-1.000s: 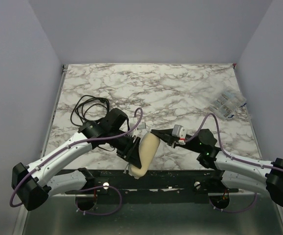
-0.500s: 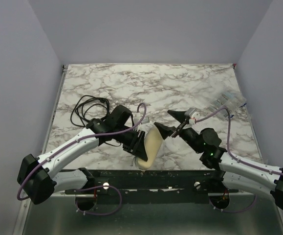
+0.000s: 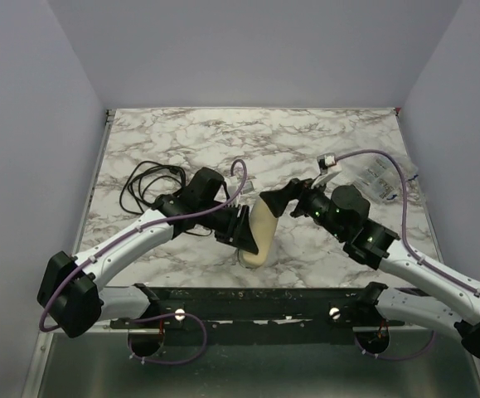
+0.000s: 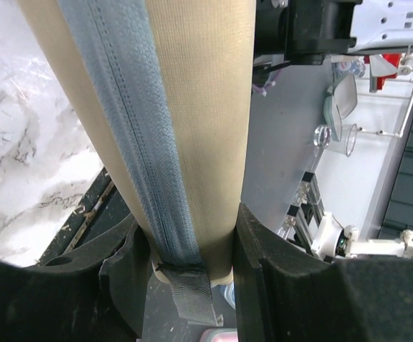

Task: Open the umbrella

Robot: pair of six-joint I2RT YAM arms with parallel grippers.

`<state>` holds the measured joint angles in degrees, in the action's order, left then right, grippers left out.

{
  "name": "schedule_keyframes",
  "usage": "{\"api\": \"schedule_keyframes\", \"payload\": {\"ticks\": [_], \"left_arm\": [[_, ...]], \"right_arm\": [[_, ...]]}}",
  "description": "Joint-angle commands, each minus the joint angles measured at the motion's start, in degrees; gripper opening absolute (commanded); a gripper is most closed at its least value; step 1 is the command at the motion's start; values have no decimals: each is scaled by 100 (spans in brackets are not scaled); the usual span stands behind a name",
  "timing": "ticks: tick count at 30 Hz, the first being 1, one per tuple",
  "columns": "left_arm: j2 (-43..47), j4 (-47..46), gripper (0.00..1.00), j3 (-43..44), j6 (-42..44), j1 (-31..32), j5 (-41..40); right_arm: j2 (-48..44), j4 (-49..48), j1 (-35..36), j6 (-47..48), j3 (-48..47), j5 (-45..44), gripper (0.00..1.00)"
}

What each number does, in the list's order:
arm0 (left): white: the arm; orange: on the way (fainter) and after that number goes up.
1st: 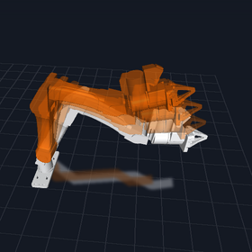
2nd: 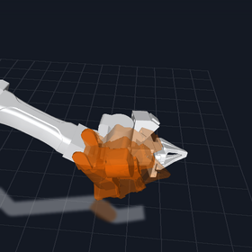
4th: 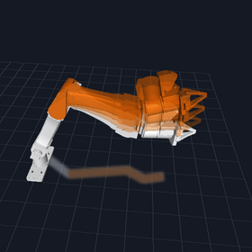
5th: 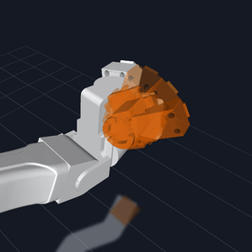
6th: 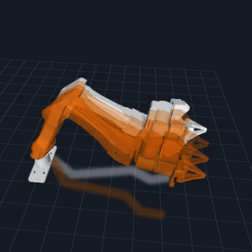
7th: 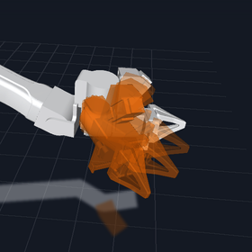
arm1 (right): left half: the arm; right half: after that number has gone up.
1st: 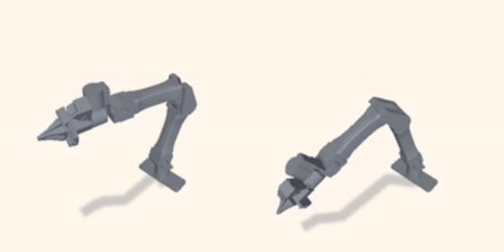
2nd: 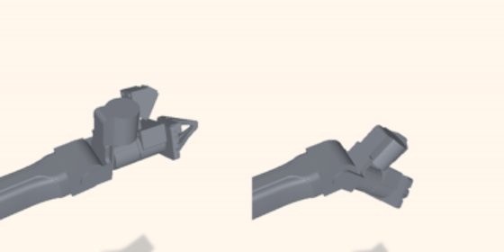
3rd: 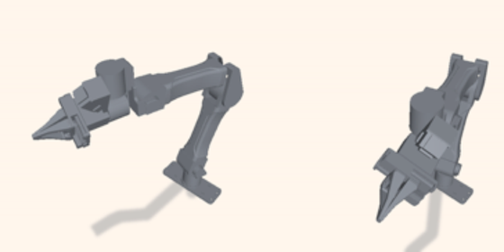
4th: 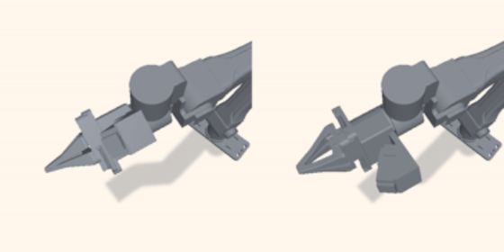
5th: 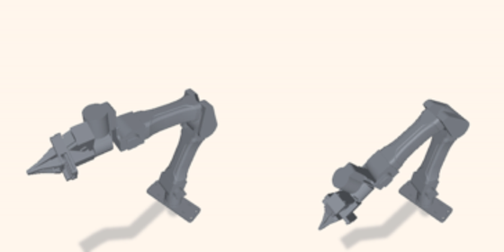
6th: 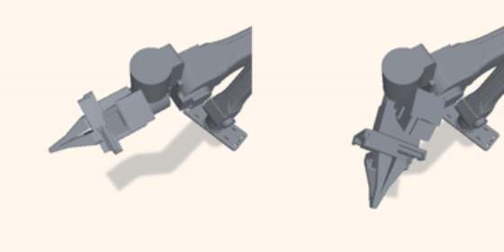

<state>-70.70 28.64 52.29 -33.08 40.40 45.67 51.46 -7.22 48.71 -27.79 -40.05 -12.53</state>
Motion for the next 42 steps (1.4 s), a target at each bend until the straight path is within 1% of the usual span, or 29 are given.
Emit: {"api": "schedule_keyframes", "payload": {"ticks": [1, 3, 5, 12, 14, 17, 19, 21, 24, 30, 32, 34, 36, 39, 42], "left_arm": [[-18, -506, 0, 460, -159, -182, -45], [7, -611, 0, 483, -242, -276, -92], [77, -729, 0, 443, -382, -434, -204], [366, -793, 0, 400, -498, -810, -404], [473, -701, 0, 443, -498, -878, -593], [605, -459, 0, 598, -409, -972, -774], [668, -308, 0, 702, -315, -1028, -775], [727, -255, 0, 770, -210, -1084, -645], [827, -198, 0, 845, -50, -1161, -551], [965, -147, 0, 904, 117, -1328, -143], [1025, -468, 0, 785, -14, -1368, 363], [1079, -925, 0, 654, -323, -1419, 855], [1084, -1160, 0, 648, -486, -1429, 1149], [1119, -1363, 0, 677, -558, -1423, 1443], [1170, -1686, 0, 632, -702, -1428, 1726]], "right_arm": [[525, 1003, -509, -1049, -697, 1696, 100], [757, 1317, -733, -1114, -1043, 2002, 100], [816, 1355, -827, -989, -1216, 2164, 100], [870, 781, -845, -1002, -1092, 2624, 100], [890, 378, -853, -1036, -972, 2800, 100], [878, 118, -875, -1048, -905, 2945, 100], [1023, 59, -1011, -1154, -958, 3239, 100], [1429, 95, -1255, -1351, -1157, 3789, 100], [1878, 240, -1464, -1445, -1486, 4276, 100], [1942, -434, -1556, -1601, -1435, 4928, 100], [1964, -793, -1607, -1808, -1294, 5232, 100], [1974, -1429, -1656, -2136, -1049, 5594, 100], [1959, -1836, -1670, -2331, -912, 5781, 100], [1959, -2170, -1672, -2493, -841, 5930, 100], [2001, -2240, -1673, -2535, -870, 5947, 100]]}}
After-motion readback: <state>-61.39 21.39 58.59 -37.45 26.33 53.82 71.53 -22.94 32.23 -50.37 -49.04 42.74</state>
